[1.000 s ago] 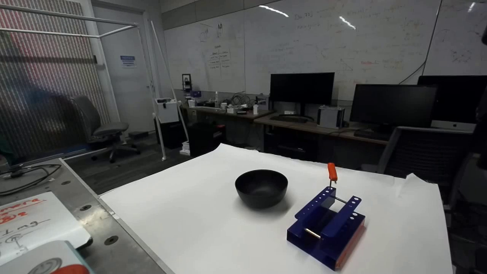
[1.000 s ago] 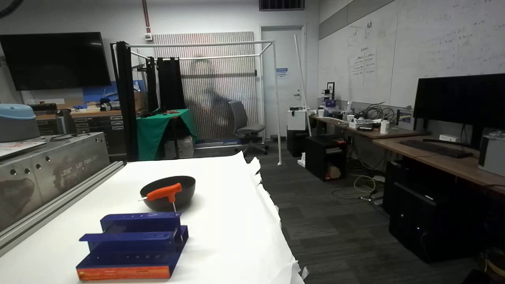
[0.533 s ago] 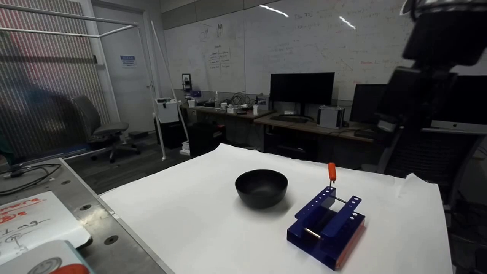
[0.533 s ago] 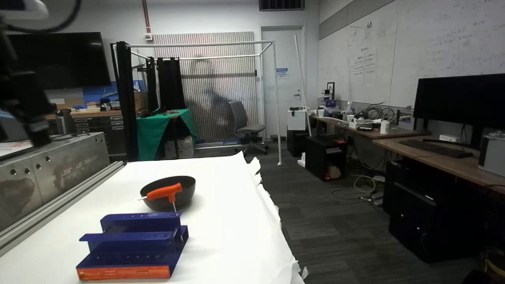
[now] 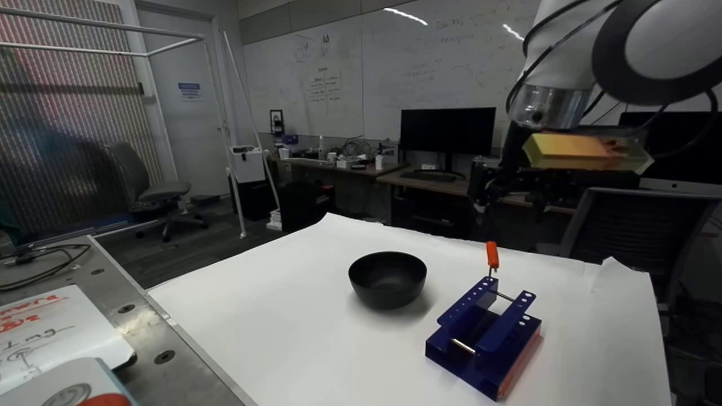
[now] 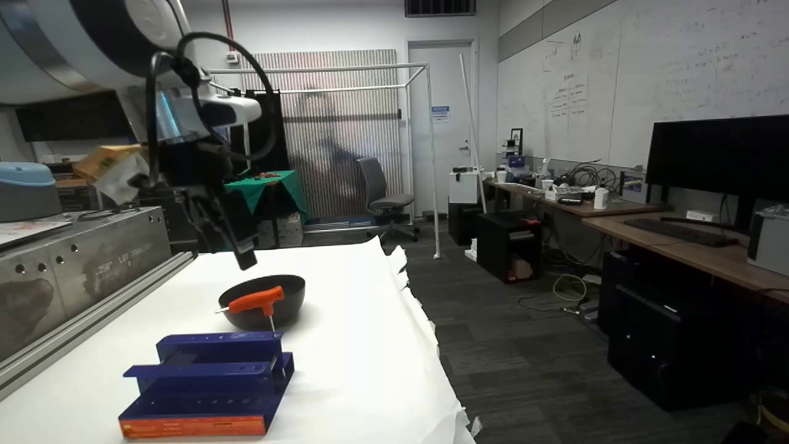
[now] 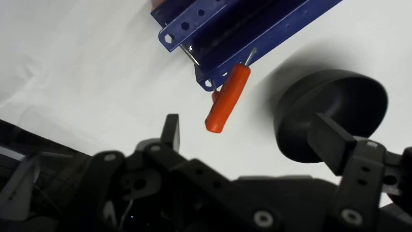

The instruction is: Pick up the orange object and put it in the bowl

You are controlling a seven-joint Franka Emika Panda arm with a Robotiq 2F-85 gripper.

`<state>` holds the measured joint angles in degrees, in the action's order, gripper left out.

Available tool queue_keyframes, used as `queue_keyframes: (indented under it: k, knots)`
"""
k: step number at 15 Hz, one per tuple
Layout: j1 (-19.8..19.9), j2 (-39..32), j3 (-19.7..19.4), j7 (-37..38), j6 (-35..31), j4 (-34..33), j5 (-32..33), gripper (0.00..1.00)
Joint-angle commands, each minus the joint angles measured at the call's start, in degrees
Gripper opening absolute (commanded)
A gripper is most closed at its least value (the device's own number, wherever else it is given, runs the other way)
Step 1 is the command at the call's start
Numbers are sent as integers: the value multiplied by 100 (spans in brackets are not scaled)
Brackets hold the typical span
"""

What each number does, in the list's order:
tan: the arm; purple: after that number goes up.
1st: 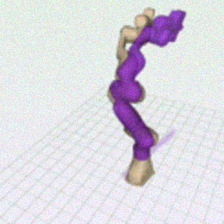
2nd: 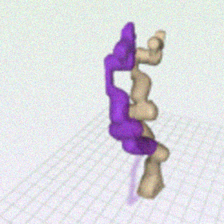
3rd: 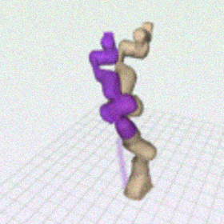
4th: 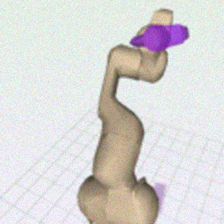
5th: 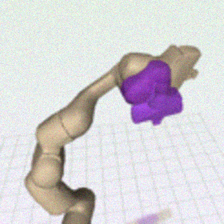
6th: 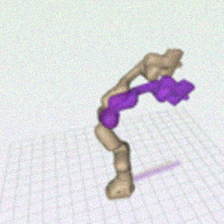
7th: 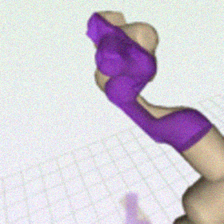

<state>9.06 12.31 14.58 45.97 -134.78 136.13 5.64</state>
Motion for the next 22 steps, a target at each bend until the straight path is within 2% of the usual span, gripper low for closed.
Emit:
queue_keyframes:
  k: [1, 3, 4, 5, 8, 14, 15, 16, 22]
  knots:
    - [-145, -788, -267, 1308, -247, -383, 385, 100]
    - [-306, -1074, -459, 1704, -206, -474, 396, 100]
    - [-379, -1173, -549, 1880, -173, -507, 464, 75]
    - [-463, -1256, -641, 1944, -173, -538, 392, 74]
    - [-697, -1383, -831, 2202, -158, -577, 381, 49]
    - [-932, -1311, -1015, 2409, -82, -617, 491, 5]
    - [-948, -1270, -1024, 2369, 13, -626, 442, 1]
    - [-976, -1108, -1013, 2292, 141, -605, 375, 5]
    - [-1222, 30, -726, 2251, 1158, -924, 482, 6]
